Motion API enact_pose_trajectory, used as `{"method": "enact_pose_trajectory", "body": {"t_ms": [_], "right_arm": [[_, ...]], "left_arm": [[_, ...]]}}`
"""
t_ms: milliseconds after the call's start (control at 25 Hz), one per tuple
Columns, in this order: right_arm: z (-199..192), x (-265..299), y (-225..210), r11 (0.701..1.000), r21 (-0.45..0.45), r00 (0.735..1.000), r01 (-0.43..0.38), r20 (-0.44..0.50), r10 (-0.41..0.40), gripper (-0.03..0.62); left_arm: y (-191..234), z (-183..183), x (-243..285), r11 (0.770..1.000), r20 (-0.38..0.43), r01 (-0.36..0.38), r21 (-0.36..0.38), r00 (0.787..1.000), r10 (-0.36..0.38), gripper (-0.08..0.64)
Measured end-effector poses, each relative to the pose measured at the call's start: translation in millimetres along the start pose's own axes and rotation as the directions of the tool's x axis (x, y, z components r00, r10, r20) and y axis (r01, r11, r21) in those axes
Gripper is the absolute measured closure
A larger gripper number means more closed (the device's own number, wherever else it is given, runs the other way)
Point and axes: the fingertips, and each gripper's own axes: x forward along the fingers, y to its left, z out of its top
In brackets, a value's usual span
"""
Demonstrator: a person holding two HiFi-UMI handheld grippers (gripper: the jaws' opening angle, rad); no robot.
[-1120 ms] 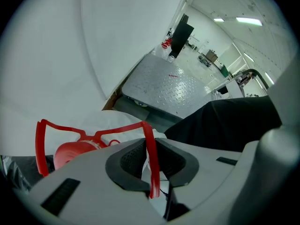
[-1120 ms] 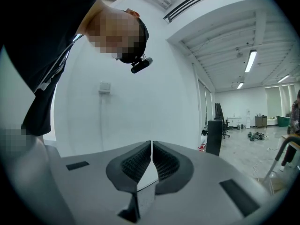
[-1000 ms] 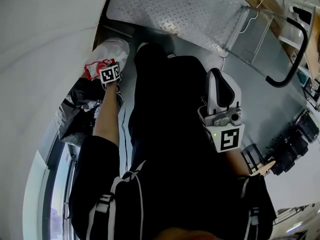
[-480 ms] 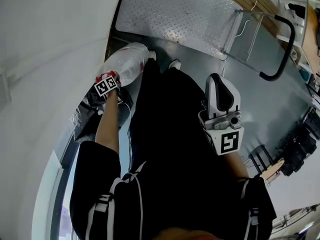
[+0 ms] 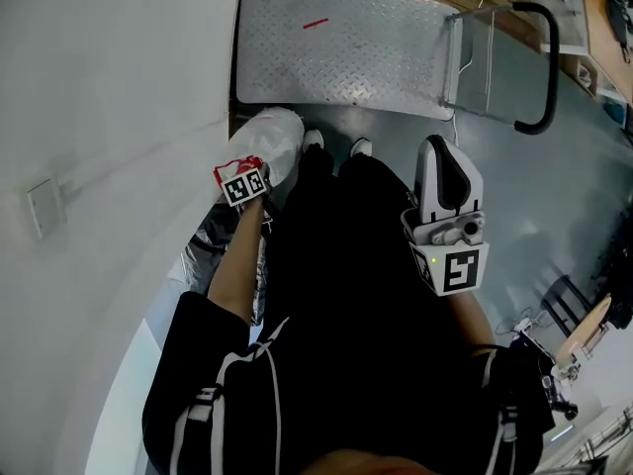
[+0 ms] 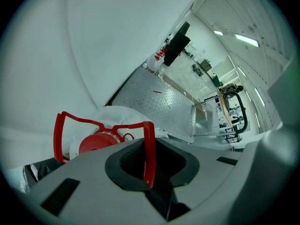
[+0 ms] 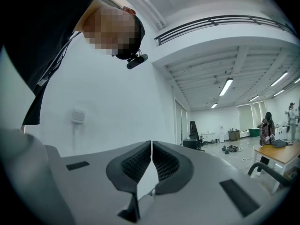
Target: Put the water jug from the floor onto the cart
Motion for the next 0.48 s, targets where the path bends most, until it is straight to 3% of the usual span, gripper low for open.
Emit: {"method": "enact_pose_trajectory", "body": {"t_ms": [240, 480], "right_arm": [[5, -19, -10, 0.998, 0.003, 0.998, 0.055, 0.008, -0.055, 0.572], [6, -28, -52, 0.996, 0.027, 0.996, 0.085, 0.026, -0.086, 0.572]], "left_arm": [[-18, 14, -2, 0.996, -0.066, -0.023, 0.086, 0.997, 0.029, 0.492], [-56, 31, -11, 0.989, -0.044, 0.002, 0.147, 0.999, 0.004, 0.492]]}}
